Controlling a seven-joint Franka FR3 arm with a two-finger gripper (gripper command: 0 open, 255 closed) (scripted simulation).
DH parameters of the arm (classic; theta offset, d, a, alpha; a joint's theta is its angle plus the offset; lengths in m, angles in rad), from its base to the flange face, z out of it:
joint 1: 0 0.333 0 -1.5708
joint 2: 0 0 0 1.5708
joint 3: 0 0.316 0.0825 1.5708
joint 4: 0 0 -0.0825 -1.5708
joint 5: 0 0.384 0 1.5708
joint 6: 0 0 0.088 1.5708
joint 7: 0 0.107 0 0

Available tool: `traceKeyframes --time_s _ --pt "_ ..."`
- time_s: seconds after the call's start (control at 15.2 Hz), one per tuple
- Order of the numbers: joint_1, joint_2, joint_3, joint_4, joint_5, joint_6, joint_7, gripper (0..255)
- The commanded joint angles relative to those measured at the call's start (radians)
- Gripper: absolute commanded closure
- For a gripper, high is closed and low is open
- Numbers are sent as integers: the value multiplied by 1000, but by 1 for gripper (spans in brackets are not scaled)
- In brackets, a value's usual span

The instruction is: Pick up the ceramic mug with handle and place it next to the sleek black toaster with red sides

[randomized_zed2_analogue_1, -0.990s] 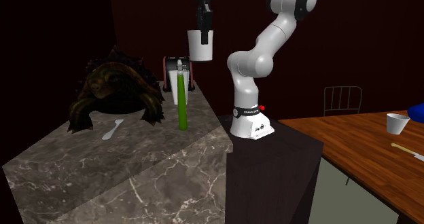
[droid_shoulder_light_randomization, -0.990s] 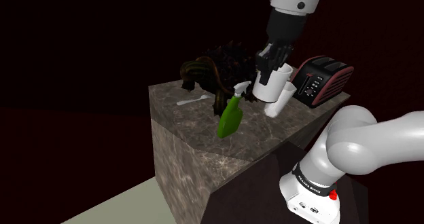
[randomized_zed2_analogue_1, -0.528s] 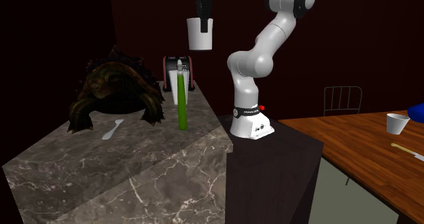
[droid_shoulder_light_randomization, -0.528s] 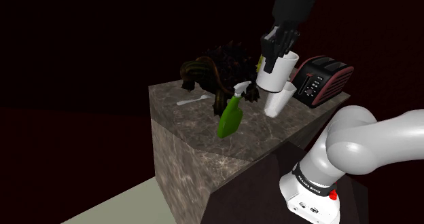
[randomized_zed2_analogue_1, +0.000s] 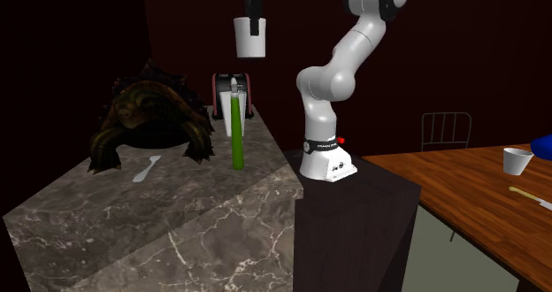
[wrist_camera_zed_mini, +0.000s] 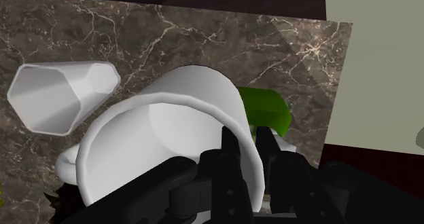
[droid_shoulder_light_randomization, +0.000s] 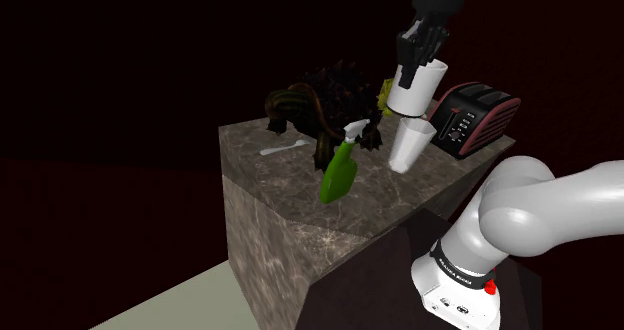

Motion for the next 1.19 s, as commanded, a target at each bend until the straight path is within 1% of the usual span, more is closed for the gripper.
traceKeyframes --time_s 0.0,0.59,1.12 --pt "-11 5 -44 0 -35 4 -47 255" --pt "-61 80 -241 37 -179 56 -257 255" --pt "-93 217 -413 143 -266 114 -440 255"
